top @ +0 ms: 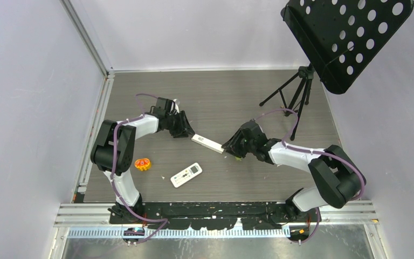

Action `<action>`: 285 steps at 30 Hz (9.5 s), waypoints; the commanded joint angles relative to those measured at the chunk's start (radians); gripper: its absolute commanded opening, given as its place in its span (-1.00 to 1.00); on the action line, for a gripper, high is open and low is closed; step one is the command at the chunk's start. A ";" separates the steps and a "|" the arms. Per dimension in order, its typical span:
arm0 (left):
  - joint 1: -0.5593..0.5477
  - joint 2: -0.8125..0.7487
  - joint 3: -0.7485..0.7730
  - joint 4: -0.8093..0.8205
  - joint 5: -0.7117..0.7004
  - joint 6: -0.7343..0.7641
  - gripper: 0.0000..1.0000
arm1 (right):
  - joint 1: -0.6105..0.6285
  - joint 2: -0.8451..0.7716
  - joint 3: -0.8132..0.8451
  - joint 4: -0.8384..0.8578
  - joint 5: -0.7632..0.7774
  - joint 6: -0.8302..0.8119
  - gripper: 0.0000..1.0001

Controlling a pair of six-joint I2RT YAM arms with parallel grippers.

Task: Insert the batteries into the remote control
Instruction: Load the battery cover into the remote control, then pick up the remote control from the center of the board, then move the remote control to the center of the board, then adjust the remote control, then remove the battery cover from the remote control.

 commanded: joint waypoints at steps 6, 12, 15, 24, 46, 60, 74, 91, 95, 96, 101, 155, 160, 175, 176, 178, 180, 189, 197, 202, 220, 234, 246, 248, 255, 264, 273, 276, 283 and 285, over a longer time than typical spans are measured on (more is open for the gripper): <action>-0.006 0.038 -0.027 -0.105 -0.081 0.061 -0.18 | 0.015 0.079 0.071 -0.041 0.052 -0.016 -0.32; -0.006 0.026 -0.034 -0.093 -0.055 0.075 -0.18 | 0.023 0.100 0.096 -0.191 0.124 -0.023 -0.60; -0.006 0.010 -0.049 -0.060 -0.014 0.077 -0.17 | 0.030 0.105 0.096 -0.219 0.141 -0.033 -0.62; -0.006 -0.021 -0.084 -0.023 0.054 0.074 -0.29 | 0.042 0.128 0.103 -0.237 0.153 -0.046 -0.68; -0.006 0.032 -0.146 0.040 0.125 0.045 -0.78 | 0.093 0.280 0.202 -0.195 0.145 -0.008 -0.98; -0.003 -0.081 0.148 -0.254 -0.104 0.147 0.17 | 0.098 0.070 0.293 -0.291 0.183 -0.327 -0.32; -0.349 -0.480 -0.123 -0.443 -0.298 0.250 0.99 | 0.082 -0.073 0.312 -0.432 0.213 -0.339 0.29; -0.605 -0.421 -0.200 -0.512 -0.529 0.150 0.99 | 0.050 -0.091 0.249 -0.404 0.159 -0.315 0.35; -0.626 -0.342 -0.179 -0.504 -0.619 0.151 0.95 | 0.047 -0.103 0.233 -0.391 0.150 -0.308 0.35; -0.628 -0.323 -0.179 -0.492 -0.628 0.157 0.90 | 0.046 -0.105 0.231 -0.390 0.150 -0.307 0.35; -0.645 -0.261 -0.149 -0.482 -0.632 0.162 0.44 | 0.043 -0.101 0.225 -0.385 0.125 -0.339 0.35; -0.053 -0.578 -0.123 -0.268 -0.081 0.005 -0.41 | 0.033 0.576 0.737 -0.217 0.447 -0.883 -0.38; -0.053 -0.576 -0.133 -0.175 -0.023 -0.024 -0.43 | -0.025 0.656 0.824 -0.277 0.408 -0.846 -0.33; -0.041 -0.573 -0.021 0.066 0.075 -0.109 -0.46 | -0.027 0.042 0.575 -0.261 -0.006 -0.703 0.55; -0.038 -0.573 -0.010 0.077 0.091 -0.129 -0.46 | -0.027 -0.017 0.528 -0.230 -0.048 -0.675 0.55; -0.038 -0.571 0.015 0.089 0.125 -0.168 -0.46 | -0.022 -0.124 0.442 -0.159 -0.149 -0.613 0.59; -0.038 -0.572 0.022 0.141 0.174 -0.210 -0.47 | 0.004 -0.235 0.337 -0.049 -0.218 -0.541 0.70; -0.038 -0.582 -0.046 0.522 0.399 -0.498 -0.47 | 0.135 -0.247 0.271 0.254 -0.218 -0.330 0.78; -0.039 -0.602 -0.087 0.679 0.480 -0.595 -0.46 | 0.138 -0.173 0.256 0.505 -0.297 -0.218 0.65; -0.039 -0.591 -0.112 0.773 0.506 -0.645 -0.44 | 0.138 -0.158 0.254 0.560 -0.367 -0.210 0.24; -0.038 -0.599 0.026 -0.018 0.293 -0.219 0.77 | 0.244 -0.131 0.389 -0.131 -0.034 -1.175 -0.62; -0.038 -0.563 -0.030 -0.098 0.391 -0.134 -0.56 | 0.283 -0.094 0.408 -0.163 0.020 -1.381 -0.69; -0.039 -0.626 -0.253 0.084 0.116 -0.055 -1.00 | 0.199 -0.117 0.337 -0.143 0.063 -0.784 0.29; -0.039 -0.635 -0.315 0.148 0.059 -0.048 -1.00 | 0.149 -0.103 0.281 -0.071 -0.005 -0.552 0.27; -0.039 -0.612 -0.463 0.323 0.013 -0.119 -1.00 | 0.122 -0.010 0.093 0.228 -0.034 -0.003 -0.17; -0.039 -0.593 -0.553 0.384 -0.062 -0.154 -1.00 | 0.123 0.188 0.131 0.297 -0.124 0.152 -0.07; -0.039 -0.584 -0.572 0.380 -0.079 -0.154 -1.00 | 0.132 0.300 0.130 0.411 -0.195 0.245 -0.15; -0.039 -0.580 -0.569 0.381 -0.077 -0.154 -1.00 | 0.133 0.318 0.133 0.429 -0.205 0.253 -0.29; -0.039 -0.572 -0.564 0.381 -0.073 -0.156 -1.00 | 0.139 0.332 0.138 0.380 -0.197 0.248 -0.34; -0.039 -0.570 -0.564 0.383 -0.069 -0.156 -1.00 | 0.141 0.336 0.143 0.355 -0.191 0.237 -0.30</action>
